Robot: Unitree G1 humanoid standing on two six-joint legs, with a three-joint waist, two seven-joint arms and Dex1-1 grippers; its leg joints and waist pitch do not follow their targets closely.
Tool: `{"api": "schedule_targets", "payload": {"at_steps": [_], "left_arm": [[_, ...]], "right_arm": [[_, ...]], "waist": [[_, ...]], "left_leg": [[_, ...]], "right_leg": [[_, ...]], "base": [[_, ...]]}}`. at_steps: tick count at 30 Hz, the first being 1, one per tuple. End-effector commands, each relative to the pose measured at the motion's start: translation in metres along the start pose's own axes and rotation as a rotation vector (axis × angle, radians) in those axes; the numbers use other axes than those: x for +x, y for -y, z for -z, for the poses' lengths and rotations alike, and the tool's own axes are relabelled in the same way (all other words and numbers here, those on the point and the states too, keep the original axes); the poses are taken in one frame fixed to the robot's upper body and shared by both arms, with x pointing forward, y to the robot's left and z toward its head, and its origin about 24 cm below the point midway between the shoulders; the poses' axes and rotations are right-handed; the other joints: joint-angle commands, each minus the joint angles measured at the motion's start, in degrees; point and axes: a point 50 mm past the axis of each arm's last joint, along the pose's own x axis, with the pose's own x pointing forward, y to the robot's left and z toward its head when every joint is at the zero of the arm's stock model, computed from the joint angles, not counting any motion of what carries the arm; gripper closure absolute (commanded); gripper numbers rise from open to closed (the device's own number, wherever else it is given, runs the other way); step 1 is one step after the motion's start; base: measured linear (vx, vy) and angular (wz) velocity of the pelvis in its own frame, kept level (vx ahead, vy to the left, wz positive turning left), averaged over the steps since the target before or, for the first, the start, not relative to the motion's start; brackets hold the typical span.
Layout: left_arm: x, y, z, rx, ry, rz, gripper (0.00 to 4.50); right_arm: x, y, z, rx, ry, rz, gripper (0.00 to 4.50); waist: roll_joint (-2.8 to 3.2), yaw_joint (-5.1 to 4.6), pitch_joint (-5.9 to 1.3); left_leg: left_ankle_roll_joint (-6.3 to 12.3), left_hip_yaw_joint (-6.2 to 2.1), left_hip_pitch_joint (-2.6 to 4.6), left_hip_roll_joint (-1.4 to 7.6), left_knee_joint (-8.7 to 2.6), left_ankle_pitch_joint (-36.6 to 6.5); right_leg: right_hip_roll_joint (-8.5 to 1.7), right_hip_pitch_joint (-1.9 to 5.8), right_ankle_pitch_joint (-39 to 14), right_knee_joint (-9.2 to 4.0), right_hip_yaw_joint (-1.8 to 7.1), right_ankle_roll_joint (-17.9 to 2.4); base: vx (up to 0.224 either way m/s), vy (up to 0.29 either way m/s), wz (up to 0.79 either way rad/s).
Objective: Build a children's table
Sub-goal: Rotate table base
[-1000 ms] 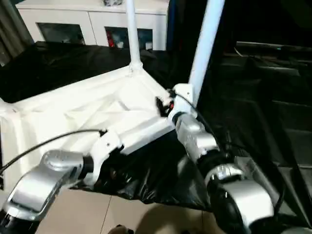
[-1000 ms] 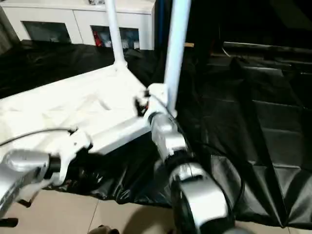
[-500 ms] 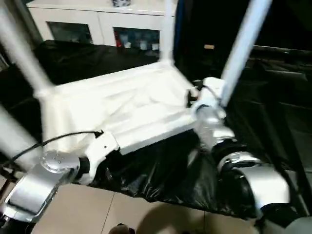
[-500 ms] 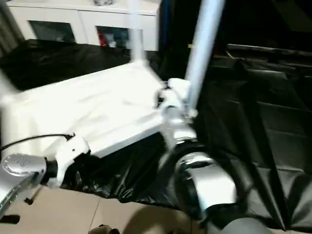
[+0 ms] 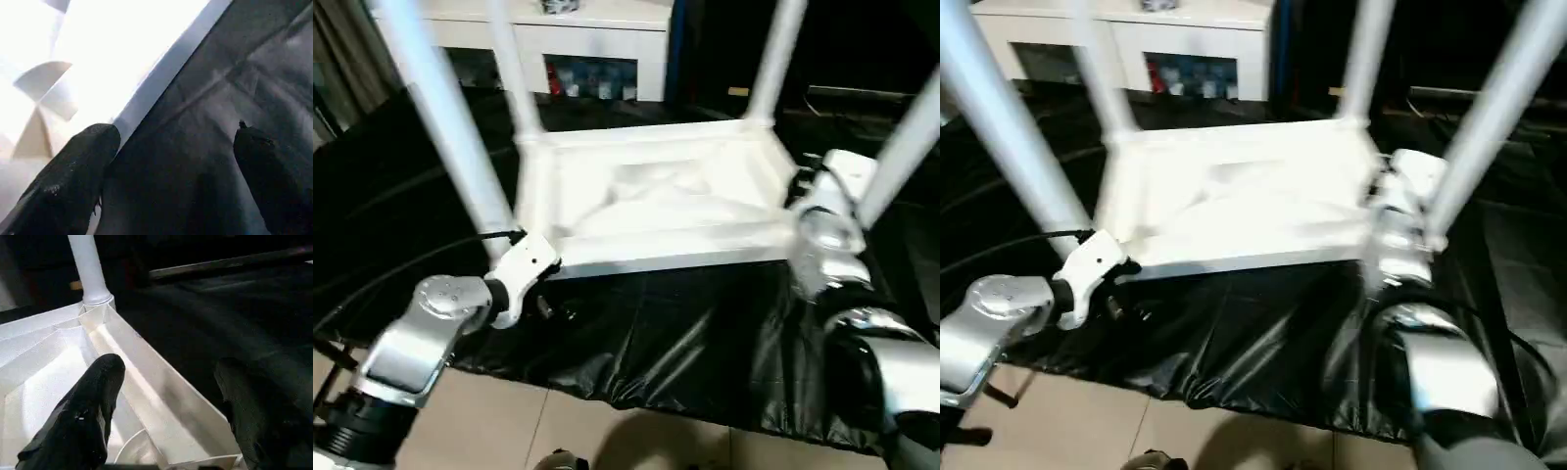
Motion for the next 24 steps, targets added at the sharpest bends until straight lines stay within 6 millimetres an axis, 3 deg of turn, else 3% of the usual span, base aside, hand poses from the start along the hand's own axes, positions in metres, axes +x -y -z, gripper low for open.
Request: {"api": "schedule_targets", "payload": {"at_steps": [1, 2, 3, 4, 5, 6, 7, 9, 12, 13, 15, 18, 22, 24], "left_arm": [[-0.007, 0.002, -0.002, -0.045, 0.093, -0.034, 0.08], [-0.013, 0.007, -0.002, -0.085, 0.173, -0.055, 0.08], [-0.013, 0.007, -0.002, -0.085, 0.173, -0.055, 0.08], [-0.017, 0.009, -0.002, -0.097, 0.220, -0.075, 0.08], [-0.021, 0.013, 0.000, -0.140, 0.294, -0.136, 0.08], [-0.021, 0.013, 0.000, -0.140, 0.294, -0.136, 0.08], [-0.026, 0.015, 0.004, -0.167, 0.348, -0.227, 0.08], [-0.033, 0.019, 0.013, -0.207, 0.391, -0.326, 0.08], [-0.040, 0.026, 0.026, -0.276, 0.408, -0.454, 0.00], [-0.045, 0.030, 0.031, -0.316, 0.438, -0.539, 0.00], [-0.050, 0.035, 0.036, -0.352, 0.463, -0.614, 0.00], [-0.051, 0.037, 0.038, -0.370, 0.480, -0.659, 0.00], [-0.047, 0.027, 0.038, -0.386, 0.509, -0.746, 0.00], [-0.041, 0.016, 0.037, -0.406, 0.533, -0.752, 0.00]], "right_arm": [[-0.003, -0.003, 0.000, -0.027, 0.039, -0.087, 1.16], [-0.007, -0.007, 0.002, -0.055, 0.061, -0.171, 1.16], [-0.007, -0.007, 0.002, -0.055, 0.061, -0.171, 1.16], [-0.010, -0.010, 0.004, -0.059, 0.066, -0.220, 1.16], [-0.015, -0.014, 0.006, -0.045, 0.073, -0.307, 1.16], [-0.015, -0.014, 0.006, -0.045, 0.073, -0.307, 1.16], [-0.023, -0.018, 0.010, -0.037, 0.078, -0.408, 1.16], [-0.038, -0.024, 0.012, 0.015, 0.080, -0.583, 1.16], [-0.054, -0.022, 0.015, -0.019, 0.091, -0.650, 0.88], [-0.064, -0.020, 0.017, -0.037, 0.082, -0.696, 0.81], [-0.073, -0.015, 0.019, -0.066, 0.068, -0.735, 0.67], [-0.081, -0.005, 0.023, -0.117, 0.057, -0.747, 0.47], [-0.099, 0.006, 0.026, -0.091, -0.036, -0.812, 0.14], [-0.109, 0.013, 0.029, -0.100, -0.085, -0.829, 0.04]], "waist": [[0.14, -0.44, -4.78], [-0.08, -0.68, -4.62], [0.10, -0.79, -4.69], [0.14, -1.02, -4.66], [-0.09, -1.31, -4.56], [-0.09, -1.31, -4.56], [0.15, -1.35, -4.48], [0.11, -1.41, -4.11], [0.27, -1.30, -3.94], [0.83, -1.24, -3.64], [0.45, -1.17, -3.65], [0.36, -0.83, -3.29], [0.08, -0.50, -2.81], [0.04, -0.51, -3.02]], "left_leg": [[0.50, -0.89, 0.41, 0.92, -3.40, -11.8], [1.30, -0.90, 0.14, 1.06, -3.47, -11.5], [1.66, -0.94, -0.03, 1.12, -3.36, -11.3], [2.01, -0.92, 0.22, 1.26, -3.42, -11.5], [2.75, -1.03, -0.27, 1.39, -3.46, -11.7], [2.75, -1.03, -0.27, 1.39, -3.46, -11.7], [3.31, -0.96, 0.11, 1.46, -3.47, -13.1], [3.76, -1.12, 0.03, 1.86, -3.84, -14.8], [2.99, -1.22, 0.40, 1.96, -4.15, -16.9], [2.34, -1.32, 0.44, 2.10, -4.42, -18.2], [1.80, -1.40, 0.47, 2.18, -4.53, -19.5], [1.24, -1.33, 0.70, 1.99, -4.70, -22.1], [1.07, -1.49, 0.65, 1.88, -4.93, -22.6], [0.81, -1.58, 0.89, 1.66, -4.83, -22.5]], "right_leg": [[-2.18, 3.26, -2.8, -2.84, 1.84, -13.0], [-2.28, 3.28, -4.0, -3.20, 1.77, -13.1], [-2.46, 3.46, -4.3, -3.08, 1.76, -13.3], [-2.23, 3.10, -6.2, -3.43, 1.66, -13.3], [-2.39, 3.43, -6.7, -3.48, 1.69, -13.3], [-2.39, 3.43, -6.7, -3.48, 1.69, -13.3], [-2.13, 3.01, -9.9, -3.95, 1.63, -12.6], [-2.05, 2.96, -11.7, -4.40, 1.71, -11.3], [-1.80, 2.43, -15.7, -4.99, 1.80, -9.8], [-1.90, 2.16, -17.3, -5.15, 1.83, -9.2], [-1.80, 2.24, -18.2, -5.50, 1.93, -8.0], [-1.74, 1.73, -21.7, -6.10, 2.06, -6.2], [-1.67, 1.54, -24.5, -6.60, 2.24, -3.5], [-1.59, 1.41, -25.8, -6.70, 2.19, -2.0]], "base": [[0.000, 0.000, 0.00], [0.000, 0.000, 0.00], [0.000, 0.000, 0.00], [0.000, 0.000, 0.00], [0.000, 0.000, 0.00], [0.000, 0.000, 0.00], [0.000, 0.000, 0.00], [0.000, 0.000, 0.00], [0.000, 0.000, 0.00], [0.000, 0.000, 0.00], [0.000, 0.000, 0.00], [0.000, 0.000, 0.00], [0.000, 0.000, 0.00], [0.000, 0.000, 0.00]]}}
